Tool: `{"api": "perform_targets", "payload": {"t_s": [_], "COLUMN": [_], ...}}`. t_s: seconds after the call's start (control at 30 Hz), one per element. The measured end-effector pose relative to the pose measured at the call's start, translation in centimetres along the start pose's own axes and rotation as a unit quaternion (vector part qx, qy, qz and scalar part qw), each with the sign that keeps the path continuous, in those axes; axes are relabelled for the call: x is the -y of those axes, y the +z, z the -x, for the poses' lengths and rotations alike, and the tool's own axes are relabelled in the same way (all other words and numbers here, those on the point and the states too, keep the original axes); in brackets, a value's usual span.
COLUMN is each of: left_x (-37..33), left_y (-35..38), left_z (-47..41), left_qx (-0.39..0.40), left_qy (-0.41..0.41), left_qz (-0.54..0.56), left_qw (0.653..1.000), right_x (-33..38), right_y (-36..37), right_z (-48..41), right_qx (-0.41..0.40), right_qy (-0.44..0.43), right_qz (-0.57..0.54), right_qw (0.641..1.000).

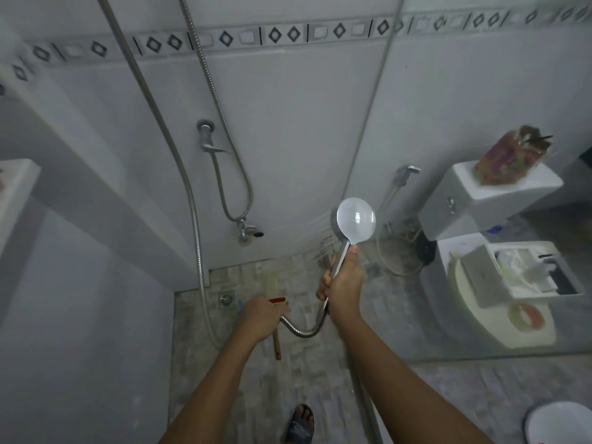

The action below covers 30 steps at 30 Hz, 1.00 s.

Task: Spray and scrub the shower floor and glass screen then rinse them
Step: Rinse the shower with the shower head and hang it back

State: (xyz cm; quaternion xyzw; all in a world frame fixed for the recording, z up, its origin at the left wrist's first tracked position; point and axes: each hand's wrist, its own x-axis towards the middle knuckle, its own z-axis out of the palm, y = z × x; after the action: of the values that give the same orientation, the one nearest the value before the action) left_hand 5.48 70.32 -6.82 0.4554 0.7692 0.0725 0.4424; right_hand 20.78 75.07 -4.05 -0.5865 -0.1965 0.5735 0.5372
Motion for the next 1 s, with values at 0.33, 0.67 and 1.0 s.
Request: {"api": "perform_targets", "payload": {"t_s": [0.33,0.67,1.0], "left_x": [2.1,8.3,12.4], "left_y": [-1.2,-2.1,-3.4], "left_z": [2.1,3.9,6.3], "left_qx": [-0.029,-0.030,-0.018], "left_qy": [0.006,-0.004,-0.018], "left_qz": [0.027,0.034,0.071], "left_qw": [0.999,0.999,0.997], "right_x": [-1.1,-4.3,-7.1], "right_y": [1.3,3.0,4.0], "right_z": [2.0,5.4,9.4], "right_qx": [0.038,0.013,-0.036], "right_qy": [-0.004,-0.003,-0.040], "right_qz": [0.038,0.024,0.034], "right_qw": [0.999,1.000,0.998]}}
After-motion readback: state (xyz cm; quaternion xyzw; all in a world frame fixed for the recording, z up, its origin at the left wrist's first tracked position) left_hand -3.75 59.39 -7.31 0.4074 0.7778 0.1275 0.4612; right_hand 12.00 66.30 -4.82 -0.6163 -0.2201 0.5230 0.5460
